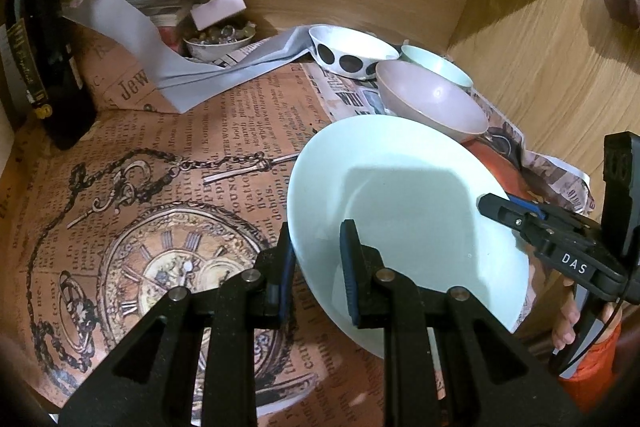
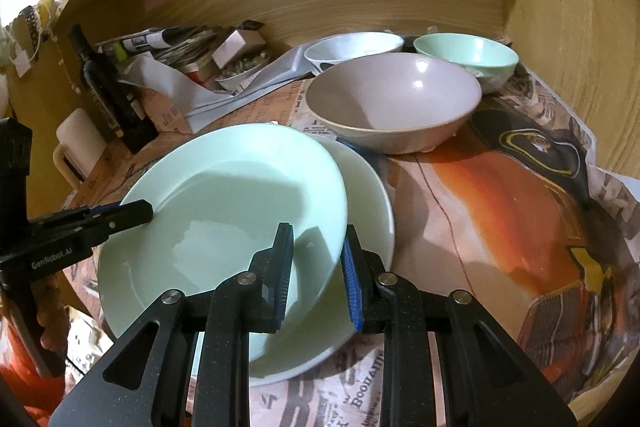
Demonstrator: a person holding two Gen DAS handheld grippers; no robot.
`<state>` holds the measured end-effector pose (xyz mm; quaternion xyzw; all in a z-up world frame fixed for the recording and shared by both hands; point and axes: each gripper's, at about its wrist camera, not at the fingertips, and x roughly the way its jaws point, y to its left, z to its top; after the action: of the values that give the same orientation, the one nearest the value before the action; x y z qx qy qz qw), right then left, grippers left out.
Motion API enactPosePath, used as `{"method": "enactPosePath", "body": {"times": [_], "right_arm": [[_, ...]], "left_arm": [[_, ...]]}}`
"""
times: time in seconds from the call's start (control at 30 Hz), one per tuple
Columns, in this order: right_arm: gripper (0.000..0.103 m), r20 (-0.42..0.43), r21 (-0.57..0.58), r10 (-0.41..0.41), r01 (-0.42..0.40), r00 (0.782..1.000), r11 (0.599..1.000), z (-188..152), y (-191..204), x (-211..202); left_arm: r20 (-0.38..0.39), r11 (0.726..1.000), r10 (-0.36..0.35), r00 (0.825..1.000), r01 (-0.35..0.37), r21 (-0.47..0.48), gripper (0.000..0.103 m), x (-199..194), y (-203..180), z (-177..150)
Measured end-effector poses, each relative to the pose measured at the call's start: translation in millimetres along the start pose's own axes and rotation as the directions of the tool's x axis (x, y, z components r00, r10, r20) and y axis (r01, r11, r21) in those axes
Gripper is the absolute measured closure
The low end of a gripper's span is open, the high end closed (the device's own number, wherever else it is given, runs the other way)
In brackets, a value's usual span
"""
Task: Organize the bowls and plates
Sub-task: 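Lower the mint green plate onto the white plate and open the right gripper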
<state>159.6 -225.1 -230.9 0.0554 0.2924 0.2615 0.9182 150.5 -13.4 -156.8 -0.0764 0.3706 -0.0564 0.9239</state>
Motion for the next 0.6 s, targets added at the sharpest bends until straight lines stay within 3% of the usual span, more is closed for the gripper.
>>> {"method": "enactPosePath", "body": {"times": [0.4,0.6], "right_arm": [[0.081,-0.003,0.010,0.003,-0.003,1.000,1.000,-1,-4,2],[0.082,0.006,0.027,0.006,-0.006,1.000,1.000,-3,-7,2]], "left_arm": [[0.001,0.999,0.042,0.999,-0.042,0.029,0.081,8,-3,4],[-0.045,0.998,0.052,0.998,-0.050,0.045,0.069,21,-6,2]]}}
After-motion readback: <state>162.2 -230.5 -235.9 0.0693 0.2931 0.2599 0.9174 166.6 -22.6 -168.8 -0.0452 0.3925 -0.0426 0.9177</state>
